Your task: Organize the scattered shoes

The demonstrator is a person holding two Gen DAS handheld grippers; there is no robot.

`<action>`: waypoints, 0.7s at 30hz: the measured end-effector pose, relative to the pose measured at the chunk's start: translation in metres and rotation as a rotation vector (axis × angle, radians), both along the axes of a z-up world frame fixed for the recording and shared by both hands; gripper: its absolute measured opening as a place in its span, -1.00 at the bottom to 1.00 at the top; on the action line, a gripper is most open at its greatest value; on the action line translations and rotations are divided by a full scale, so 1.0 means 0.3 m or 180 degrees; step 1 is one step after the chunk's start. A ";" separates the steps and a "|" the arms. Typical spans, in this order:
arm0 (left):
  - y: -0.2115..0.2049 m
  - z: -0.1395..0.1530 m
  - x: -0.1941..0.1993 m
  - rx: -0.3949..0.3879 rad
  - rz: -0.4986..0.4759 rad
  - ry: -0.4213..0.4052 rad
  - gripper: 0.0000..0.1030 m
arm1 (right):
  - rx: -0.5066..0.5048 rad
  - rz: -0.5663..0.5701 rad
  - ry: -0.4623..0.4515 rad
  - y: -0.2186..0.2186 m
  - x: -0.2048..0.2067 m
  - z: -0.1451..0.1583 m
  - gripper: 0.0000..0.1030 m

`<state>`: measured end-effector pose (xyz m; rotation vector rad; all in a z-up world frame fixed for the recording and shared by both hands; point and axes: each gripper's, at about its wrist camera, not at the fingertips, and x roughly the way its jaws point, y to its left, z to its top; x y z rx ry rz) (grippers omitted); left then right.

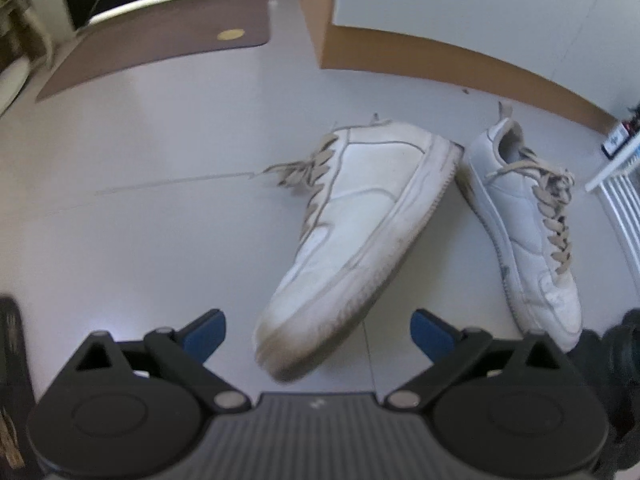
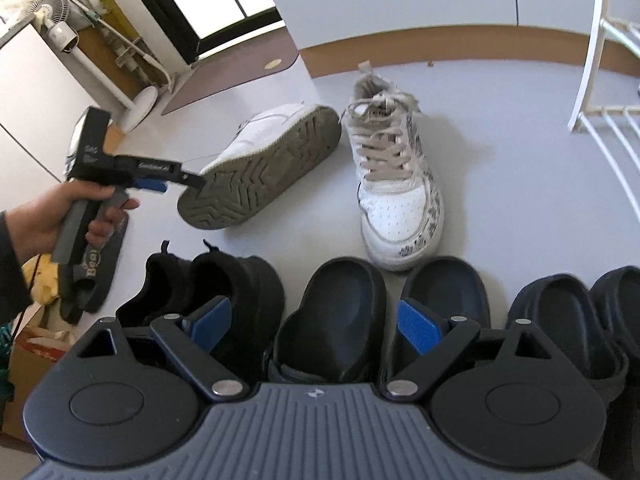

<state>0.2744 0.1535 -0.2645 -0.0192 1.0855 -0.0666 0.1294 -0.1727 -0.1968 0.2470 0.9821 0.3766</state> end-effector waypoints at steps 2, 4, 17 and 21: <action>0.007 0.018 -0.024 -0.0038 0.0054 -0.0078 0.92 | -0.0086 -0.0023 -0.0121 0.028 0.008 0.072 0.82; 0.007 0.083 -0.056 -0.0071 0.0158 -0.0130 0.92 | -0.0156 0.0002 -0.0275 0.066 0.014 0.170 0.82; 0.027 0.705 -0.236 -0.0207 0.0380 -0.0603 0.95 | 0.0168 -0.0033 -0.0632 0.221 0.020 0.815 0.82; 0.069 0.821 -0.306 -0.0328 0.0451 -0.0629 0.95 | -0.0030 -0.0160 -0.0953 0.253 -0.056 1.006 0.82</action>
